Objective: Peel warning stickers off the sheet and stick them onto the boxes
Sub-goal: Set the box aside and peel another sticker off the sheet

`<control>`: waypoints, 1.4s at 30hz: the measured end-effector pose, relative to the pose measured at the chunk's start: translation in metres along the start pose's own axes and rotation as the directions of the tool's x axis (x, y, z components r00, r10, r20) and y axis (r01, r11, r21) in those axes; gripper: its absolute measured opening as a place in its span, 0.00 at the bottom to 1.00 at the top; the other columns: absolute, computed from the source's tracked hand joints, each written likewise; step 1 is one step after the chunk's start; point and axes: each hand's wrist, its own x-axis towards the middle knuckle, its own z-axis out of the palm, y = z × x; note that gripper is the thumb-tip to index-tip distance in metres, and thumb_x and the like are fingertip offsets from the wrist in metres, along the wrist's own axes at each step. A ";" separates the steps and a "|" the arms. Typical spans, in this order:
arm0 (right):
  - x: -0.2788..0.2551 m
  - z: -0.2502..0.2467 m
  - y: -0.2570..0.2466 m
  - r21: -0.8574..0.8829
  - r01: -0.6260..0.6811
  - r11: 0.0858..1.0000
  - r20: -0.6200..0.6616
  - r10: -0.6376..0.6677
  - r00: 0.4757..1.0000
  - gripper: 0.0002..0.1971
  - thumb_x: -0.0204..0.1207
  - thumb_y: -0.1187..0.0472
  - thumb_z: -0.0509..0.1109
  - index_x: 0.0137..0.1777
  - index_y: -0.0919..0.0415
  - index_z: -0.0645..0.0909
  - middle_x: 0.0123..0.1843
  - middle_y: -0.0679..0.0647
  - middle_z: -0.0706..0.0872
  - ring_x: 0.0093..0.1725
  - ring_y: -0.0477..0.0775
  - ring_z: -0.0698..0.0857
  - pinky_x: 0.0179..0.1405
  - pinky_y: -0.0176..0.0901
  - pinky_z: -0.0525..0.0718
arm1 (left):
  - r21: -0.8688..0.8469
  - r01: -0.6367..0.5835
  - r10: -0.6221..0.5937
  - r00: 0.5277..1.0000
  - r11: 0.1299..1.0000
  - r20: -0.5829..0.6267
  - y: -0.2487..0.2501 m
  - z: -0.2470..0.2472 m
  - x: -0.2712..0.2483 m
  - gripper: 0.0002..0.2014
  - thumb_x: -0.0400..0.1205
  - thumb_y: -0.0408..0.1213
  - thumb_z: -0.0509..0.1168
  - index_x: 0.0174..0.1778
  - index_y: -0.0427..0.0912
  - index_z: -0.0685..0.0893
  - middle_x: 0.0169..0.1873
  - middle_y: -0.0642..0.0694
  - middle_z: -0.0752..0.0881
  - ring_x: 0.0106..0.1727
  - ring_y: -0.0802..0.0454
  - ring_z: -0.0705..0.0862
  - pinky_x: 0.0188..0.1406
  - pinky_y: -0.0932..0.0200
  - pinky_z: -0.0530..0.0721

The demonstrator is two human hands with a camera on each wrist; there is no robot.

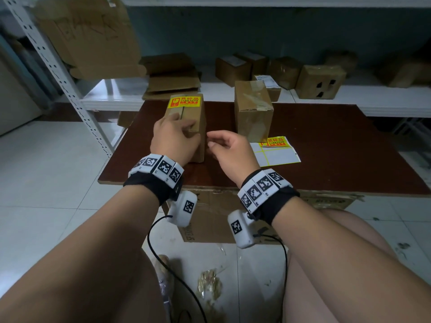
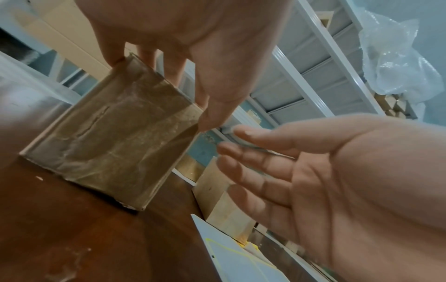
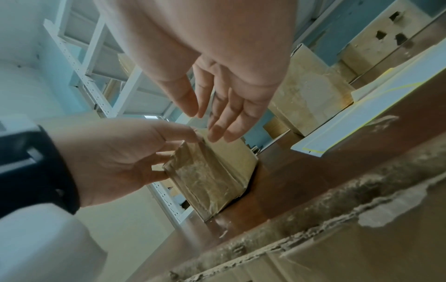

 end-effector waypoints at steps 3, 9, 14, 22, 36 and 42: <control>0.002 -0.006 0.002 -0.035 -0.011 0.999 -0.011 0.010 1.000 0.10 0.86 0.60 0.74 0.58 0.42 0.91 0.53 0.48 0.95 0.57 0.53 0.94 0.68 0.61 0.91 | -0.039 0.023 -0.024 0.999 0.999 -0.020 -0.008 -0.001 0.012 0.22 0.82 0.46 0.76 0.74 0.51 0.90 0.84 0.42 0.78 0.89 0.39 0.68 0.88 0.40 0.70; 0.011 -0.020 0.002 -0.039 -0.032 0.999 -0.034 0.031 0.999 0.10 0.87 0.63 0.74 0.57 0.45 0.90 0.49 0.45 0.92 0.56 0.50 0.93 0.66 0.56 0.92 | 0.022 0.095 -0.095 0.996 0.995 0.003 -0.014 -0.008 0.035 0.19 0.84 0.48 0.75 0.73 0.57 0.89 0.88 0.46 0.74 0.95 0.40 0.54 0.91 0.29 0.33; 0.021 -0.025 0.005 -0.046 -0.033 0.998 -0.054 0.030 0.998 0.12 0.86 0.63 0.75 0.53 0.40 0.89 0.49 0.47 0.93 0.55 0.50 0.92 0.65 0.54 0.92 | 0.049 0.128 -0.127 0.992 0.991 -0.019 -0.019 -0.009 0.047 0.19 0.84 0.46 0.75 0.71 0.58 0.90 0.89 0.46 0.71 0.96 0.38 0.45 0.89 0.26 0.28; 0.044 -0.056 -0.004 0.021 0.014 1.000 -0.218 -0.009 0.976 0.13 0.83 0.69 0.75 0.47 0.49 0.91 0.42 0.44 0.93 0.38 0.34 0.88 0.41 0.30 0.84 | -0.455 -0.184 0.111 0.977 0.871 -0.183 0.029 0.023 0.034 0.17 0.87 0.39 0.69 0.72 0.45 0.89 0.79 0.46 0.84 0.90 0.47 0.69 0.93 0.42 0.65; 0.074 -0.113 -0.007 0.242 -0.095 0.966 -0.410 0.190 0.892 0.18 0.85 0.59 0.71 0.74 0.57 0.86 0.70 0.50 0.89 0.63 0.41 0.87 0.62 0.36 0.84 | -0.799 0.519 -0.220 0.854 0.306 0.471 0.087 0.096 0.053 0.24 0.92 0.44 0.56 0.82 0.40 0.80 0.82 0.46 0.80 0.88 0.48 0.71 0.88 0.39 0.65; 0.074 -0.114 -0.009 0.313 -0.244 0.918 -0.240 0.326 0.914 0.09 0.88 0.51 0.69 0.47 0.49 0.89 0.46 0.43 0.92 0.46 0.40 0.88 0.48 0.43 0.86 | -0.823 0.507 -0.203 0.860 0.256 0.467 0.098 0.101 0.051 0.18 0.92 0.39 0.54 0.67 0.39 0.87 0.57 0.51 0.92 0.67 0.54 0.87 0.63 0.52 0.85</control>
